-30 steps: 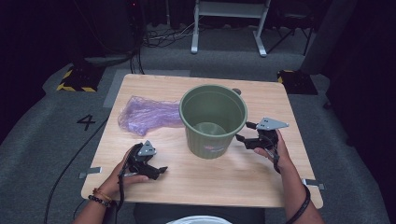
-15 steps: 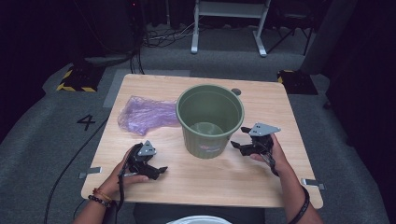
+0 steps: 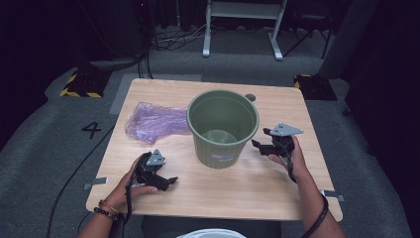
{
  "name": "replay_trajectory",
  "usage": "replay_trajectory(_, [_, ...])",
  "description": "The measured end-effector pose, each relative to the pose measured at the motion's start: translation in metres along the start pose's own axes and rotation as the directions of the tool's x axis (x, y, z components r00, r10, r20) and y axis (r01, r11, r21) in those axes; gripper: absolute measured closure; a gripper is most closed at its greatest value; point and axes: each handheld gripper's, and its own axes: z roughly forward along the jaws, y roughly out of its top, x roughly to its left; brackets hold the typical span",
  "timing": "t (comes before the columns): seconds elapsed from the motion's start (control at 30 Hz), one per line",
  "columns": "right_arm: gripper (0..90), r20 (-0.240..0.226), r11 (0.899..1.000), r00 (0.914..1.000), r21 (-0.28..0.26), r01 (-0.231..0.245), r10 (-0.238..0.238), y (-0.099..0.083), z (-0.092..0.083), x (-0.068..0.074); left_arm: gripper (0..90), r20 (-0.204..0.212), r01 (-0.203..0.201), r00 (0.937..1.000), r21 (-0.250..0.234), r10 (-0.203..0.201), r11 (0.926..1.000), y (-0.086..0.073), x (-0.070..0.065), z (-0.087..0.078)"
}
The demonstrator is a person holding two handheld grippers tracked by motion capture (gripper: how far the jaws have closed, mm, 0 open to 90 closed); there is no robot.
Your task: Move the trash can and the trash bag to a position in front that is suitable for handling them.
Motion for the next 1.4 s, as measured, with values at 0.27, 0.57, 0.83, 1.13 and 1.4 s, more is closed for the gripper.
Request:
replay_trajectory(0.27, [28.6,-0.017,0.999,0.9989,-0.031,0.042,-0.042,0.027,0.015,0.006,7.6,0.000,0.000,1.0000,0.001,0.000,1.0000,0.000,0.000,0.000])
replay_trajectory(0.57, [27.5,-0.094,0.995,0.9912,-0.053,0.089,-0.093,0.033,0.023,0.024,7.6,0.000,0.000,1.0000,0.001,0.000,1.0000,0.000,0.000,0.000])
replay_trajectory(0.83, [27.9,-0.088,0.994,0.9903,0.012,0.109,-0.108,0.024,0.036,0.020,7.6,0.000,0.000,1.0000,0.001,0.000,1.0000,0.000,0.000,0.000])
replay_trajectory(1.13, [30.3,-0.030,0.996,0.9984,0.068,0.050,-0.048,0.024,0.072,-0.002,7.6,0.000,0.000,1.0000,0.000,0.000,1.0000,0.000,0.000,0.000])
replay_trajectory(1.4, [35.7,-0.025,0.999,0.9996,0.052,-0.015,0.016,0.030,0.109,-0.014,7.8,-0.002,-0.002,1.0000,0.002,0.002,1.0000,0.000,0.000,0.000])
